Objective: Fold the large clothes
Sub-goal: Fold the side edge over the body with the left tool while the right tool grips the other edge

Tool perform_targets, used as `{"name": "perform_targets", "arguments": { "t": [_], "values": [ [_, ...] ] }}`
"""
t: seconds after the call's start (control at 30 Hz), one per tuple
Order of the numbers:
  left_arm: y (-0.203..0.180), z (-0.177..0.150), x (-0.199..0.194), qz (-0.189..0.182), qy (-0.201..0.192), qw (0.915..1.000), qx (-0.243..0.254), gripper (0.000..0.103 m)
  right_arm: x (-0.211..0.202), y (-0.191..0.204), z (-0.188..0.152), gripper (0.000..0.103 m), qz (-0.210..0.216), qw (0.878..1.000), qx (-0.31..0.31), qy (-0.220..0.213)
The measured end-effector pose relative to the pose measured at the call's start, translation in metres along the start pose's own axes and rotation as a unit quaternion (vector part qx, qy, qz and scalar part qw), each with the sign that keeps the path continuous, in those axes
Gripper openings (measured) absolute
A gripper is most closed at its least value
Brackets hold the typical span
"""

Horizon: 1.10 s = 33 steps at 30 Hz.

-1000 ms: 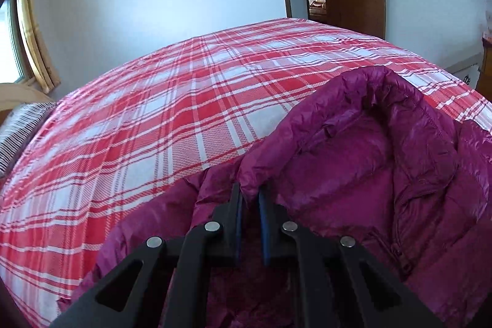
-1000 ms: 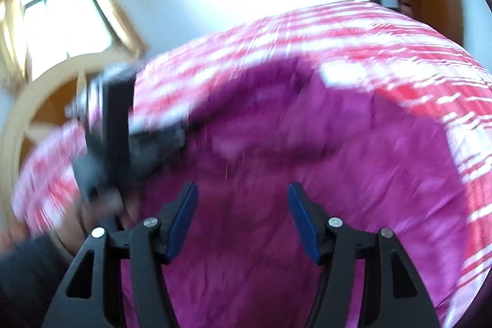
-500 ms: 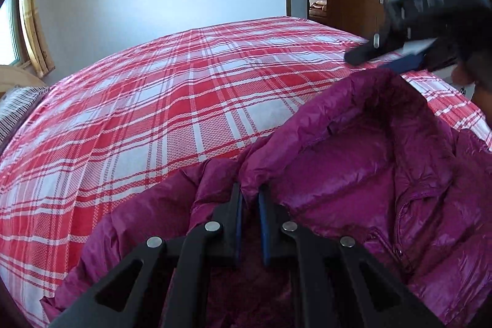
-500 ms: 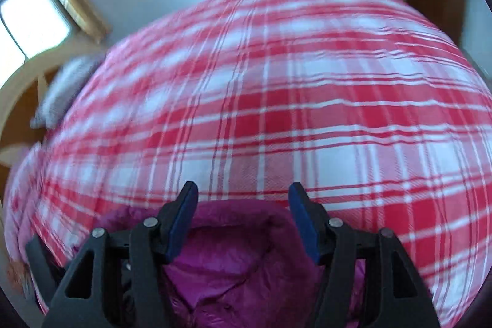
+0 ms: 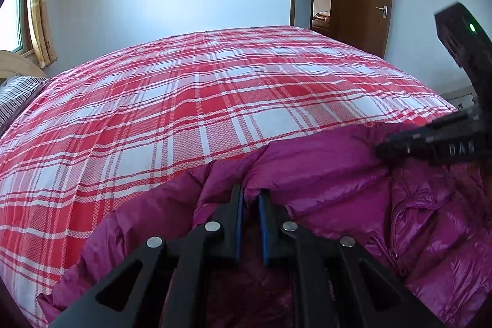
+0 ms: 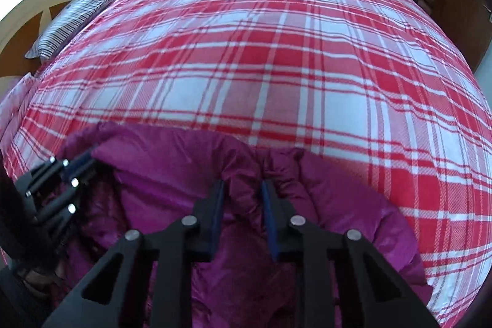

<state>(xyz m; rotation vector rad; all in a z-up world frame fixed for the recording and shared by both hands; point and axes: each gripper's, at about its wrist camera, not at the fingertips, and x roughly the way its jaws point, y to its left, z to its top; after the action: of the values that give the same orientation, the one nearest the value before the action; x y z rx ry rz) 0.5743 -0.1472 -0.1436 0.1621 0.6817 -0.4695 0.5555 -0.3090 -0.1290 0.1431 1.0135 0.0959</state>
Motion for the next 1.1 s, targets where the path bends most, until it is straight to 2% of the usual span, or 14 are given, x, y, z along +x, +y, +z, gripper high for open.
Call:
{"name": "perform_targets", "arguments": {
  "t": [0.13, 0.27, 0.37, 0.43, 0.5, 0.53, 0.57, 0.63, 0.7, 0.8, 0.9, 0.97, 1.1],
  "values": [
    [0.001, 0.002, -0.008, -0.017, -0.009, 0.9998, -0.001, 0.010, 0.008, 0.002, -0.013, 0.027, -0.013, 1.000, -0.024, -0.008],
    [-0.005, 0.005, -0.031, -0.029, -0.024, 0.9992, 0.012, 0.012, 0.011, 0.001, -0.029, 0.026, -0.016, 0.998, -0.042, -0.050],
    [-0.014, 0.009, -0.063, -0.042, -0.056, 0.9973, 0.022, 0.012, 0.010, 0.000, -0.037, 0.026, -0.012, 0.995, -0.042, -0.084],
    [-0.014, 0.018, -0.079, -0.055, -0.073, 0.9958, 0.012, 0.012, 0.009, -0.004, -0.037, 0.026, -0.001, 0.995, -0.033, -0.090],
    [-0.013, 0.033, -0.085, -0.052, -0.087, 0.9949, -0.002, 0.024, 0.009, -0.010, -0.036, 0.026, 0.019, 0.995, -0.019, -0.093],
    [-0.014, 0.042, -0.080, -0.035, -0.084, 0.9958, -0.007, 0.049, 0.009, -0.011, -0.036, 0.026, 0.027, 0.995, -0.016, -0.095],
    [-0.014, 0.047, -0.071, -0.017, -0.078, 0.9968, -0.009, 0.068, 0.008, -0.014, -0.036, 0.026, 0.036, 0.995, -0.011, -0.097],
    [-0.011, 0.051, -0.047, 0.019, -0.051, 0.9985, -0.011, 0.069, 0.007, -0.018, -0.037, 0.026, 0.054, 0.993, 0.001, -0.101],
    [-0.006, 0.044, -0.008, 0.046, 0.013, 0.9987, -0.019, 0.069, 0.006, -0.023, -0.038, 0.026, 0.072, 0.992, 0.014, -0.106],
    [-0.005, 0.019, 0.021, 0.039, 0.073, 0.9965, -0.016, 0.069, 0.004, -0.029, -0.040, 0.027, 0.094, 0.989, 0.030, -0.114],
    [-0.008, 0.013, 0.019, 0.042, 0.065, 0.9969, -0.011, 0.069, -0.006, -0.036, -0.044, 0.039, 0.122, 0.981, 0.050, -0.142],
    [-0.007, 0.010, 0.021, 0.042, 0.066, 0.9969, -0.011, 0.069, -0.019, -0.035, -0.045, 0.053, 0.117, 0.977, 0.054, -0.169],
    [-0.008, 0.007, 0.021, 0.044, 0.063, 0.9970, -0.010, 0.069, -0.044, -0.022, -0.036, 0.054, 0.072, 0.976, 0.060, -0.198]
  ]
}}
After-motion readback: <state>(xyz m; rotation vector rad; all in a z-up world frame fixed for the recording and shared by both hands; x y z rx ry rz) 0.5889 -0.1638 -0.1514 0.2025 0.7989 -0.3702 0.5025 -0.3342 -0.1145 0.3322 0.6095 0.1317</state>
